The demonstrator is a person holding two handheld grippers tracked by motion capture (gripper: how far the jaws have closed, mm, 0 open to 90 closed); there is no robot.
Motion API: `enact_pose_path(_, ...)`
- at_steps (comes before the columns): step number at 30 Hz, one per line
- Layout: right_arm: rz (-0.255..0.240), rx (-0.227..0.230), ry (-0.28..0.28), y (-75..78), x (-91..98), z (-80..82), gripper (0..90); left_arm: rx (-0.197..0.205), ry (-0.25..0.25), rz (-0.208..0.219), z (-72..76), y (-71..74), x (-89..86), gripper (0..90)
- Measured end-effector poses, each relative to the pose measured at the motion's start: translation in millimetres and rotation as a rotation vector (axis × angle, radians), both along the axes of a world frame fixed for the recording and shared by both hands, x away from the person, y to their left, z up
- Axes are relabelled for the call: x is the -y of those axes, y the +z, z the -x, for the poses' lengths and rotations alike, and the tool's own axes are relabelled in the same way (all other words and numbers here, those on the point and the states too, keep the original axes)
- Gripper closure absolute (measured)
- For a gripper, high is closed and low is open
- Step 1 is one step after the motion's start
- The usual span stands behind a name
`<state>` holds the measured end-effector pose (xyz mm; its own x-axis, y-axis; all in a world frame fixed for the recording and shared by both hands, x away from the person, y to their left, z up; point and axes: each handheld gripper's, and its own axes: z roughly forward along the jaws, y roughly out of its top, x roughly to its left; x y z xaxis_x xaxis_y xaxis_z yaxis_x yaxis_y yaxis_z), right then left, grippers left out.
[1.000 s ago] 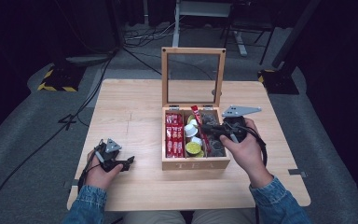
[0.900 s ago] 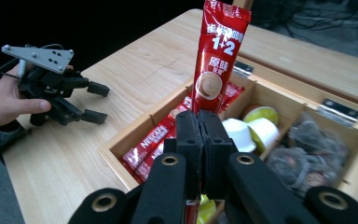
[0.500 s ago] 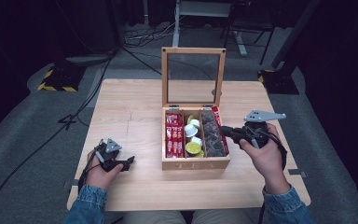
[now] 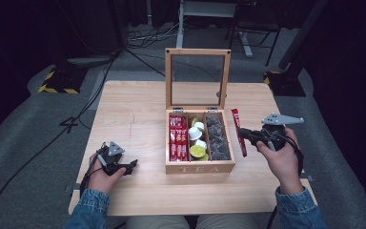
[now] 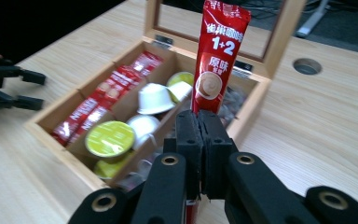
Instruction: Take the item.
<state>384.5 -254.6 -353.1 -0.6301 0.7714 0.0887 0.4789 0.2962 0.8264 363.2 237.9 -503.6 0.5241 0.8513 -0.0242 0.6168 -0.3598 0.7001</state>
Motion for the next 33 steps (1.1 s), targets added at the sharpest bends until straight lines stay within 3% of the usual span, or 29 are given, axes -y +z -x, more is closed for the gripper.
enact_pose_path(11, 0.025, -0.008, -0.066, -16.1, 27.0, -12.1, 88.2, 0.000, 0.001, 0.002, 0.0, -0.1, 0.1, 22.8)
enact_pose_path(18, 0.079, -0.017, -0.093, -34.5, 37.7, -20.6, 88.1, 0.001, 0.001, 0.003, 0.0, -0.2, 0.2, 22.8)
enact_pose_path(33, 0.126, -0.120, -0.131, -77.8, 55.4, -31.7, 88.2, 0.000, 0.001, 0.004, -0.1, -0.1, 0.1, 22.7)
